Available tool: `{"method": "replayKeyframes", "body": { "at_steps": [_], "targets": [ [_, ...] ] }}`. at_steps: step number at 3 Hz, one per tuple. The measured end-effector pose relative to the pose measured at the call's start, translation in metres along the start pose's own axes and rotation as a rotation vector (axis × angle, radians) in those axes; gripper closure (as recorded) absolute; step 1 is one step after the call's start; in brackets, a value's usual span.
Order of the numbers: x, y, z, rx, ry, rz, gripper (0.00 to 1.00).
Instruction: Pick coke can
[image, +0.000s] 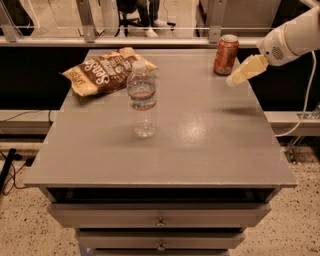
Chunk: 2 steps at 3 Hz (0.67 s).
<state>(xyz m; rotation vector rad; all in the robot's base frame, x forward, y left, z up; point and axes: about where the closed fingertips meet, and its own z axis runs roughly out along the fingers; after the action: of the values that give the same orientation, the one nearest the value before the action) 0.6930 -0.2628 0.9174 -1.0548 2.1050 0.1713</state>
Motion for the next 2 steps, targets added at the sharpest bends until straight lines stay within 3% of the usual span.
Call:
{"method": "replayKeyframes", "body": {
  "at_steps": [2],
  "targets": [
    [-0.003, -0.061, 0.044, 0.074, -0.197, 0.107, 0.00]
  ]
}}
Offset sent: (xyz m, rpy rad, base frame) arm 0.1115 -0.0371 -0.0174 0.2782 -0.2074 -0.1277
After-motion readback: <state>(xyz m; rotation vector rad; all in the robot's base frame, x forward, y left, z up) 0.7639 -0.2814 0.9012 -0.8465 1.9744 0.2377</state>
